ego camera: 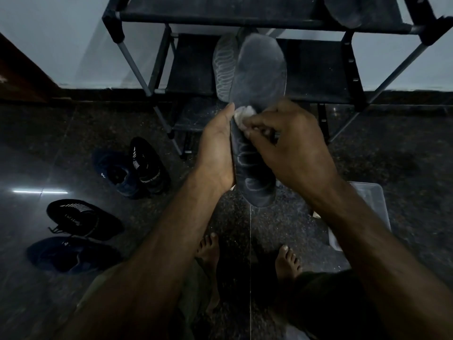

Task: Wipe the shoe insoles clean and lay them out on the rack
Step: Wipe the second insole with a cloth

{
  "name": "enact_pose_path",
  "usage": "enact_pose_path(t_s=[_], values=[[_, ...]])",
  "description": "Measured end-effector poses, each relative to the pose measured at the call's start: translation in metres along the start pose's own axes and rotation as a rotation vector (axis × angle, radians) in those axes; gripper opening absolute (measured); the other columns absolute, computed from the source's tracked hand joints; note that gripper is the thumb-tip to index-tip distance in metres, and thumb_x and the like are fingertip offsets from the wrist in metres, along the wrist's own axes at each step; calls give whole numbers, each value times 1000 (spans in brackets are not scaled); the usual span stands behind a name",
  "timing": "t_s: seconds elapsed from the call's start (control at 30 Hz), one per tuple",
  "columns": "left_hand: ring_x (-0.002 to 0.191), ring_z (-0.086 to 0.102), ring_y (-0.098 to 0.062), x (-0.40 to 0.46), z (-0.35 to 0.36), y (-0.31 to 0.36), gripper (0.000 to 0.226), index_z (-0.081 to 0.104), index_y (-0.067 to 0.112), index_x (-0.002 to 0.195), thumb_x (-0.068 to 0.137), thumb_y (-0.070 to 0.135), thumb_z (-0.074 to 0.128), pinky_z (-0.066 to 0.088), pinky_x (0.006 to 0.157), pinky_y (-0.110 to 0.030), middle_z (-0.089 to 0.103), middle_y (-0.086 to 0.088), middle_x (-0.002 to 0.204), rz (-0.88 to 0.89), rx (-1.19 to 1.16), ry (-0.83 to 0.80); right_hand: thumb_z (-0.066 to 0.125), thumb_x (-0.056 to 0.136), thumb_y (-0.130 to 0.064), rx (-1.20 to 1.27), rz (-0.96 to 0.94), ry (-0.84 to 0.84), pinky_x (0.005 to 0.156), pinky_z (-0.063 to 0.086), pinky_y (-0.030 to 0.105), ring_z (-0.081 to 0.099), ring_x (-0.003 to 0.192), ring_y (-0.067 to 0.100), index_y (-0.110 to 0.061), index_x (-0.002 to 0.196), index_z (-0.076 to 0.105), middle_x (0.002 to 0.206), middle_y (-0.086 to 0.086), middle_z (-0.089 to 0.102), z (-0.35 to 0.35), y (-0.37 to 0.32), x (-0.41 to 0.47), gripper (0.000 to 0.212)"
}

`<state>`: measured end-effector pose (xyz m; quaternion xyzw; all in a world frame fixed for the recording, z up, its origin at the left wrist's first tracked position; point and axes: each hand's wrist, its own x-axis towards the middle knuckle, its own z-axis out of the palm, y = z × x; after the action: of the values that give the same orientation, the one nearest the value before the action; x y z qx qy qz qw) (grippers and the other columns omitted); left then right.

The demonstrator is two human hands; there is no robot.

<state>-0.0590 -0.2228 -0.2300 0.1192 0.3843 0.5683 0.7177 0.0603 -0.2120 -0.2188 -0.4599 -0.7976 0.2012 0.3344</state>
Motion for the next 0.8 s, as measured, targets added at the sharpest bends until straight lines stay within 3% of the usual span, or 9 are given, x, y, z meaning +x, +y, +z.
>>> enact_pose_path(t_s=[0.13,0.23,0.4,0.6,0.7,0.8], values=[[81,69,-23,0,-3,3,44,69,5,98,101,36,38,58,76,-33,70,-13,89,-11,5,26,65,90,-21,4,-97,-108,65,53,38,59,75,17,-11,98,75,86,4,61,2,-4,-1,16],[78,70,-20,-1,0,1,43,66,5,100,103,34,33,58,75,-30,71,-11,86,-5,23,8,62,92,-24,-66,-83,12,65,52,43,57,70,20,-10,93,76,81,6,59,2,2,0,20],[87,69,-21,0,1,-2,42,65,6,106,103,34,33,56,81,-31,71,-10,95,9,57,22,60,95,-23,-76,-31,130,65,51,25,56,69,14,-9,97,75,82,5,58,-1,8,2,21],[83,72,-22,-1,-2,0,43,67,6,101,103,34,35,60,75,-31,73,-12,89,22,77,46,61,93,-19,-29,-160,-94,61,53,38,58,72,19,-11,101,75,84,8,60,7,-1,-1,18],[82,71,-21,-1,0,0,43,64,7,105,103,35,32,59,75,-30,72,-11,91,-6,64,33,63,93,-21,-39,-109,-11,60,52,36,57,69,18,-12,98,76,82,6,59,3,7,2,17],[85,67,-21,-1,5,-2,41,62,7,108,103,35,33,57,77,-30,68,-10,96,-18,55,35,63,94,-21,-23,-22,90,63,51,26,57,70,16,-12,100,76,83,4,58,1,12,3,17]])
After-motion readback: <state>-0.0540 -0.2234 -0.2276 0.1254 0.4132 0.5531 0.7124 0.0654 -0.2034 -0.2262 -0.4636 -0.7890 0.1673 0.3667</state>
